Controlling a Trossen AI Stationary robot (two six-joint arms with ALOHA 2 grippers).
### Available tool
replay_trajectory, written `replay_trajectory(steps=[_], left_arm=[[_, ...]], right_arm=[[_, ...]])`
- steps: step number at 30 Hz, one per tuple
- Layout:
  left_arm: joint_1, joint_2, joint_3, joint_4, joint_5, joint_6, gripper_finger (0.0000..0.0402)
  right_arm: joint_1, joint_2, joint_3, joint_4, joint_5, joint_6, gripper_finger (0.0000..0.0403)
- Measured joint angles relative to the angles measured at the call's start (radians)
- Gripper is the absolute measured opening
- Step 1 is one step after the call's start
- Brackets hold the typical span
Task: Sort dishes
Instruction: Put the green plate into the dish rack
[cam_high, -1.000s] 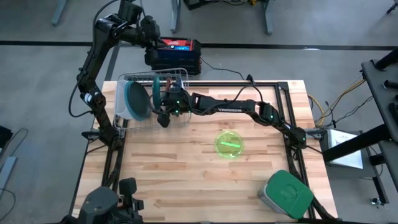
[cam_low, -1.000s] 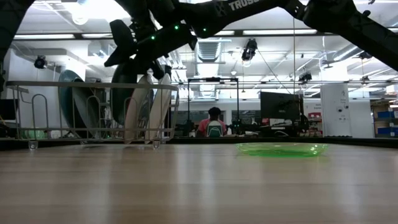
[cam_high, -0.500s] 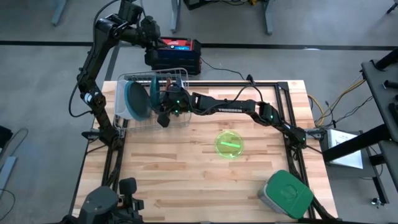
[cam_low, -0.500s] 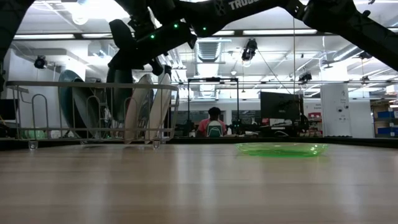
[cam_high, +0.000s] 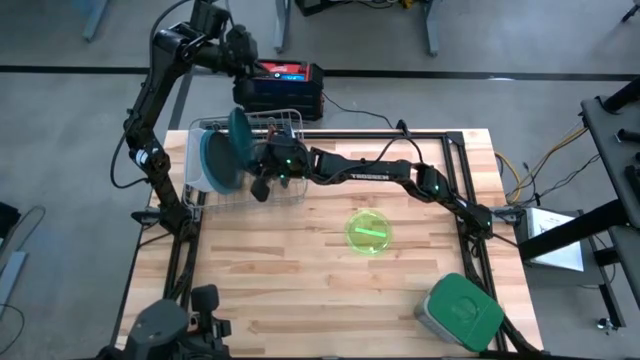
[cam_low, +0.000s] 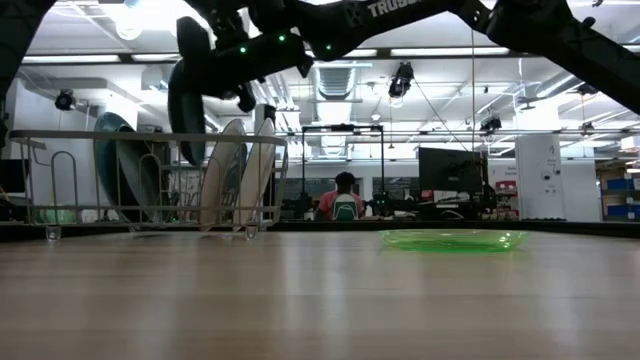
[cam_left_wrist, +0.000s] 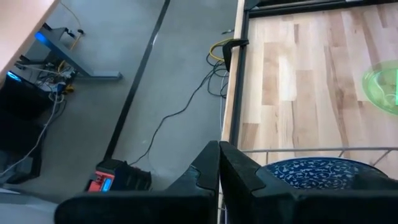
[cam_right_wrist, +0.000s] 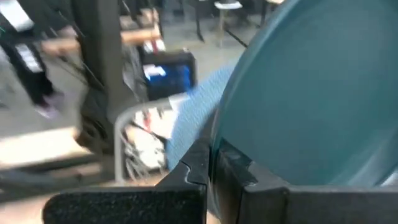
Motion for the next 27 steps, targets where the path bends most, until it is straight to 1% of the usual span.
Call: replay_trajectory(steps=[4,8,10,27], left_arm=[[0.0,-0.002,0.008,0.041,0.0,-0.025,0.0],[0.0,-0.016,0.019,0.103,0.0,-0.045,0.0],[0.001,-0.024,0.019,0.126,0.0,-0.052,0.0],[0.004,-0.034,0.019,0.12,0.0,-0.065,0.0]], right_arm=[[-0.002,0.022,0.0,0.109,-0.074,0.092,0.0001],[-0.006,0.06,0.0,0.182,-0.098,0.149,0.0001],[-0.007,0.071,0.003,0.197,-0.09,0.163,0.0001],[-0.014,0.075,-0.023,0.185,-0.044,0.208,0.0]])
